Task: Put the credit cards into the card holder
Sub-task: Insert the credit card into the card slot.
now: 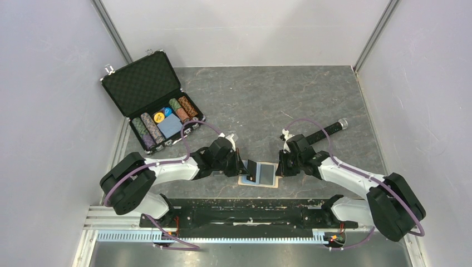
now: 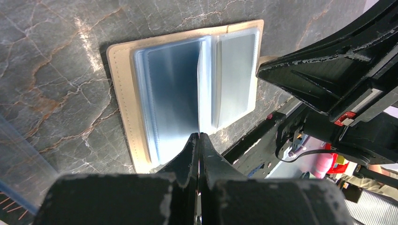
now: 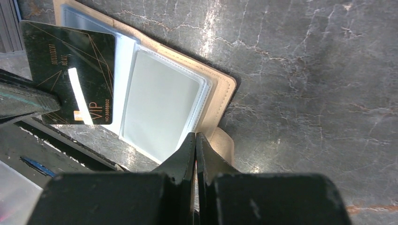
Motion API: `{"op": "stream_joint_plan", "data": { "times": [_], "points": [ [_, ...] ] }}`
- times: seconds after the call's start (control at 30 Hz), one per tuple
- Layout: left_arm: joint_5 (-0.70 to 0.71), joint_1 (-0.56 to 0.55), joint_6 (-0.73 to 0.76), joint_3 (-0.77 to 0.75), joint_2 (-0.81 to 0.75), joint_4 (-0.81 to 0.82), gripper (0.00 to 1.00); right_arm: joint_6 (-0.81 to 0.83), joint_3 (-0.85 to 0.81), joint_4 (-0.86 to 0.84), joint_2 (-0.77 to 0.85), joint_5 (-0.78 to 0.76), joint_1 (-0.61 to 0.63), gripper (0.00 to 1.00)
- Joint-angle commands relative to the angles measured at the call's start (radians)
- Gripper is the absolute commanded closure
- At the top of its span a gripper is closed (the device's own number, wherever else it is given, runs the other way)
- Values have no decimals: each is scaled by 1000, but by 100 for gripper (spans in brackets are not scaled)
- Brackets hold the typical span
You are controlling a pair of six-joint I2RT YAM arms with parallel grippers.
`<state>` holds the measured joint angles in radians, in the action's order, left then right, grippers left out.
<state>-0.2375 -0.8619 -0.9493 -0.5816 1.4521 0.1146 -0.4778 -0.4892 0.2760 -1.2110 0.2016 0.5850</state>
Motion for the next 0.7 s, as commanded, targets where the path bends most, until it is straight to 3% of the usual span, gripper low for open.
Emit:
{"op": "stream_joint_plan", "data": {
  "times": [0.0, 0.67],
  "points": [
    [-12, -6, -46, 4, -5, 71, 98, 19, -44, 15, 41, -13, 0, 100],
    [-70, -6, -62, 9, 68, 171, 98, 33, -12, 37, 45, -52, -10, 100]
  ]
}}
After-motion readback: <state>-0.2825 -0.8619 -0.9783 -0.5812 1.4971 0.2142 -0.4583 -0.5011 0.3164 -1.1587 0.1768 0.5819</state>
